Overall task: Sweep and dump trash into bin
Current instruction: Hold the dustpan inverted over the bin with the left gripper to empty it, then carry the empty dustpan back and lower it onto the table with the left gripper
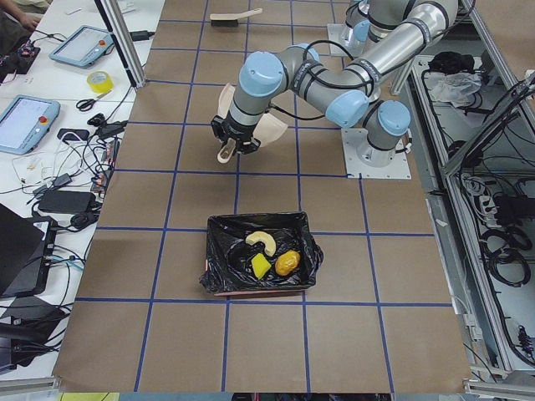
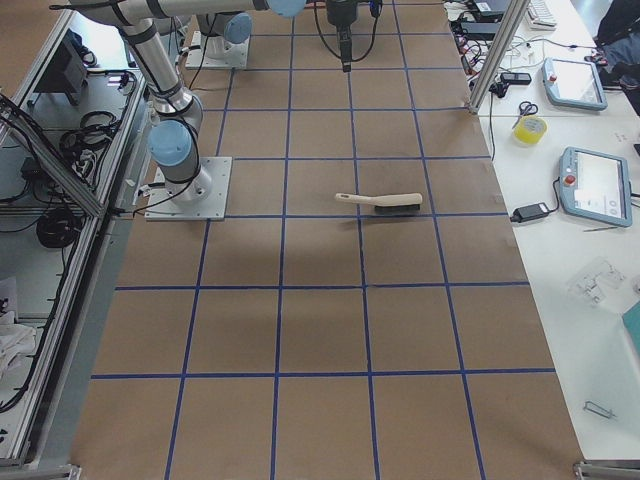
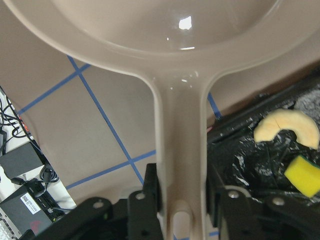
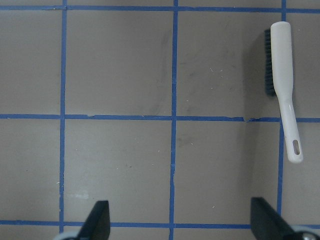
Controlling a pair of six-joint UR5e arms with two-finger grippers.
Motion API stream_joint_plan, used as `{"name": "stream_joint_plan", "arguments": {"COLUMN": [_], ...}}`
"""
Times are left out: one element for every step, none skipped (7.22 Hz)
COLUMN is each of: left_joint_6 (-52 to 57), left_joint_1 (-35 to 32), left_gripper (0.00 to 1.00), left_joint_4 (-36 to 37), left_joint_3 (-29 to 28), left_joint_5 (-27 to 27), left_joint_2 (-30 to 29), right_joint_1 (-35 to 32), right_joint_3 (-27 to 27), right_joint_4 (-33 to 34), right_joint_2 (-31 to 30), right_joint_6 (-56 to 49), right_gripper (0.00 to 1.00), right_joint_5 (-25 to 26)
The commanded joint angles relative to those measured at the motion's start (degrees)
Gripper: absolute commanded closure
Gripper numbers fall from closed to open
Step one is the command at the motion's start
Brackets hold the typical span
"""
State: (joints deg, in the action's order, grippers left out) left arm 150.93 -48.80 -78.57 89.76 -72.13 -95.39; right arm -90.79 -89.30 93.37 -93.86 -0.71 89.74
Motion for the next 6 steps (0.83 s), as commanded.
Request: {"name": "stream_joint_plan", "arguments": {"left_joint_6": [-13.58,-16.95,-23.51,-28.45,-32.67,-37.07], "left_joint_1": [-5.49,-8.3,-12.07,-15.76,-17.62,-18.95], "left_gripper": [1.0,1.0,1.0,1.0,1.0,1.0], "left_joint_4": [0.61,2.0,6.1,8.41,7.91,7.38], "left_joint_3": [-0.02,-0.63,-0.72,-2.29,-5.87,-9.22], "left_joint_5": [0.76,0.24,-2.29,-5.18,-7.82,-8.28], "left_joint_2": [-4.69,-7.93,-10.92,-13.74,-16.81,-20.24], "right_joint_1": [0.0,0.0,0.0,0.0,0.0,0.0], "right_joint_3": [-0.08,-0.08,-0.35,-0.44,-0.44,-0.52], "right_joint_4": [-0.03,-0.03,-0.03,-0.03,0.06,0.06], "right_joint_2": [-0.01,-0.01,-0.01,-0.01,-0.01,-0.01], "right_joint_6": [-0.08,-0.08,-0.17,-0.25,-0.43,-0.43], "right_gripper": [0.0,0.0,0.0,0.0,0.0,0.0], "right_joint_5": [0.0,0.0,0.0,0.0,0.0,0.09]}}
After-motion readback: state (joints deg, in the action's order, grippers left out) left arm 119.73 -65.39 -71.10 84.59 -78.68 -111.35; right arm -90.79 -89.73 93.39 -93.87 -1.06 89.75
